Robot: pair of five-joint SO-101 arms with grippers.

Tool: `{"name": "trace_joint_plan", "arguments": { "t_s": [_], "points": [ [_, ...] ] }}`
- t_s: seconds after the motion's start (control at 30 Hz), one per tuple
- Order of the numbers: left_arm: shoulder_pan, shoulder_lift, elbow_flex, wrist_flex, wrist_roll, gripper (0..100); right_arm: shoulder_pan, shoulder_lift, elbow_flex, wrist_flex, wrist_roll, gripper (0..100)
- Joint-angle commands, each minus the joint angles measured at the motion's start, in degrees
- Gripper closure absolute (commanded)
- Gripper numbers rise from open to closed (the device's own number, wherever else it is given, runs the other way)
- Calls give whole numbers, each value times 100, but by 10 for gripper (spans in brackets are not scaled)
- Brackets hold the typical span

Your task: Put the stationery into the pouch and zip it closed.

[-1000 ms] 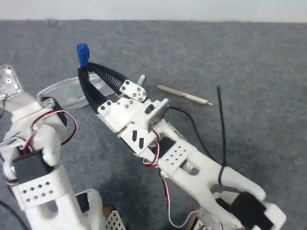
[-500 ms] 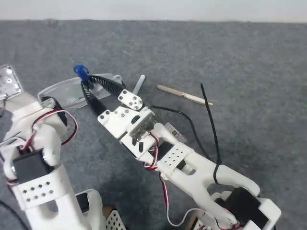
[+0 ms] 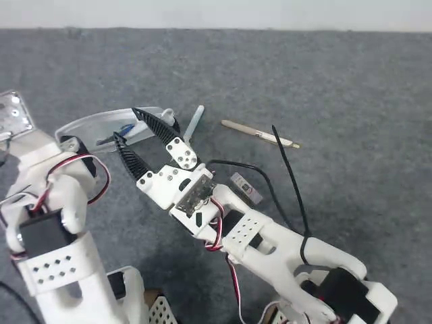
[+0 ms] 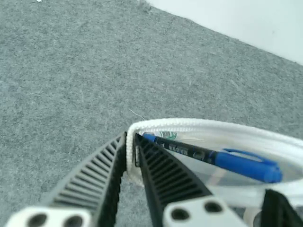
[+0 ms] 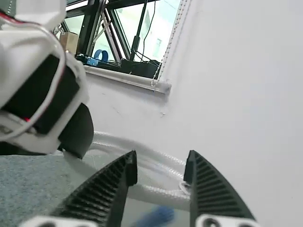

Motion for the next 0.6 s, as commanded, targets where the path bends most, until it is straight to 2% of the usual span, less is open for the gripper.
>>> {"name": "trace_joint_plan", "arguments": {
  "t_s": [0.0, 0.23, 0.4, 0.57],
  "points": [
    [0, 114, 75, -53, -44, 988, -13, -101, 53, -31, 62, 835],
    [0, 114, 75, -53, -44, 988, -13, -171, 70, -40, 62, 835],
    [0, 114, 75, -53, -44, 988, -4, -927, 404, 13, -105, 835],
    [0, 105, 75, -53, -44, 988, 31, -1736, 193, 1771, -1108, 835]
  ]
}}
